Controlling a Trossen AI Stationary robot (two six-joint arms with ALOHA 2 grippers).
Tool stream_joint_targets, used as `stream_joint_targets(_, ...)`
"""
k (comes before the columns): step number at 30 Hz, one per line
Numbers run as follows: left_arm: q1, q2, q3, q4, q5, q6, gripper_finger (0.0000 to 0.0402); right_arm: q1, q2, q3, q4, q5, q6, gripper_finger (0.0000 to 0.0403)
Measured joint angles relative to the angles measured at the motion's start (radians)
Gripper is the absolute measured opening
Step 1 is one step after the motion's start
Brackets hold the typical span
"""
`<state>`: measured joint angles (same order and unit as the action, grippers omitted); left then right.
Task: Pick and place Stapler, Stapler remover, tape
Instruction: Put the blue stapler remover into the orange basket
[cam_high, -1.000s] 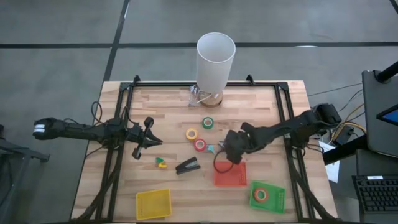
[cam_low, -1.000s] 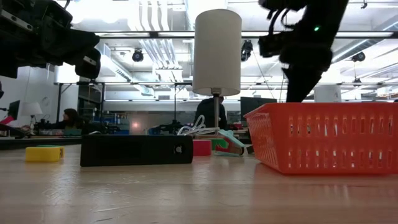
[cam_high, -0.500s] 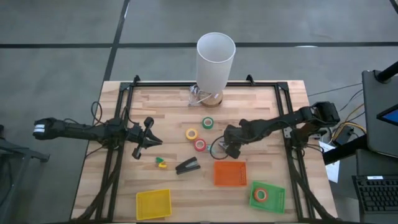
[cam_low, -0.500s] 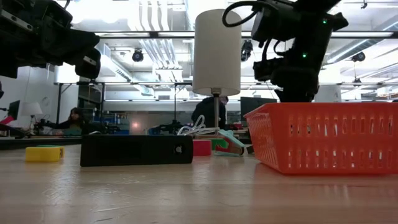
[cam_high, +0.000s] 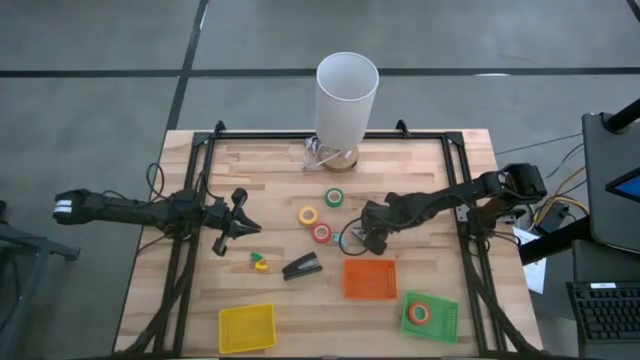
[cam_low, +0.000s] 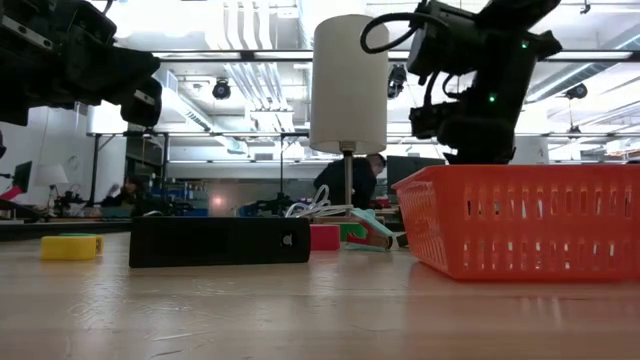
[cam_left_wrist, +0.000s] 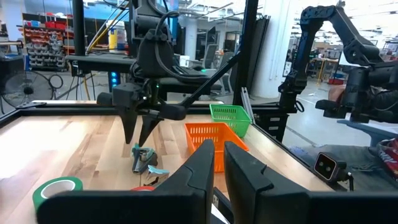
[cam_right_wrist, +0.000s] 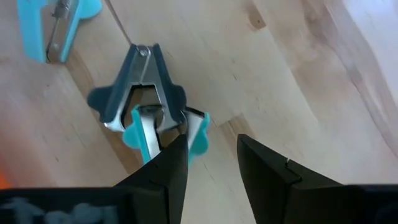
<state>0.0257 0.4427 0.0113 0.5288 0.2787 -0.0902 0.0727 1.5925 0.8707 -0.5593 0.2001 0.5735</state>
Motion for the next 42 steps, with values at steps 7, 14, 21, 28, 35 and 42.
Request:
stream_joint_targets(7, 0.000, 0.000, 0.000, 0.000, 0.000, 0.000, 0.0039, -0.004, 0.000, -0.020, 0.040, 0.000, -0.006, 0.0106)
stream_joint_targets(14, 0.000, 0.000, 0.000, 0.000, 0.000, 0.000, 0.0039, -0.004, 0.000, -0.022, 0.041, -0.002, -0.019, 0.0039)
stream_joint_targets(21, 0.000, 0.000, 0.000, 0.000, 0.000, 0.000, 0.0039, -0.004, -0.003, -0.022, 0.043, 0.001, -0.035, 0.0010)
stream_joint_targets(28, 0.000, 0.000, 0.000, 0.000, 0.000, 0.000, 0.0039, 0.023, -0.022, 0.045, -0.039, -0.017, -0.035, 0.0008)
stream_joint_targets(35, 0.000, 0.000, 0.000, 0.000, 0.000, 0.000, 0.0039, 0.071, -0.035, 0.149, -0.140, 0.006, -0.029, 0.0008)
stream_joint_targets(42, 0.000, 0.000, 0.000, 0.000, 0.000, 0.000, 0.0039, 0.148, -0.035, 0.239, -0.226, 0.028, 0.000, 0.0008)
